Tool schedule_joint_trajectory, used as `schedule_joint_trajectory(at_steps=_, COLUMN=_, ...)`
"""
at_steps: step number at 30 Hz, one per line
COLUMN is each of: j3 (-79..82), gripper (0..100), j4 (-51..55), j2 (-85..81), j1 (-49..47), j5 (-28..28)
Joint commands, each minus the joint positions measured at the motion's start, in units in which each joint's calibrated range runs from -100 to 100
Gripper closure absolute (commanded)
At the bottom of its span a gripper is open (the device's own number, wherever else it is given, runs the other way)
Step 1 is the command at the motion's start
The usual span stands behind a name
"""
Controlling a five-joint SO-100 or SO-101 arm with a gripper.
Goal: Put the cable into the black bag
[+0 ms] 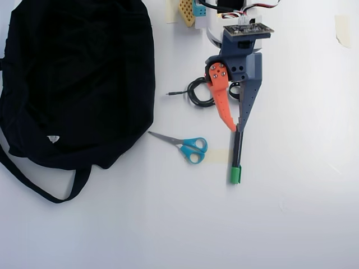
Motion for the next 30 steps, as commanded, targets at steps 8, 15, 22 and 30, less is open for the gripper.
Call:
schedule_joint_trajectory(at_steps=8, j3=-5.2, gripper=98, j4=34.6, j2=-1.7, j1=-2.3, j5=0.0)
schedule_joint_trajectory(at_steps=15, j3=-5.4, gripper=98, j4=48.6, j2=-1.7, j1=-2.3, j5=0.5)
schedule_joint_trajectory(at_steps=22, j3=-5.5, gripper=98, j4=57.2, j2=-1.7, j1=-2.6, j5=0.4)
schedule_joint_trajectory(at_steps=30, j3=-4.7, gripper=98, j4=59.1, j2=-1.7, j1=-3.8, j5=0.6)
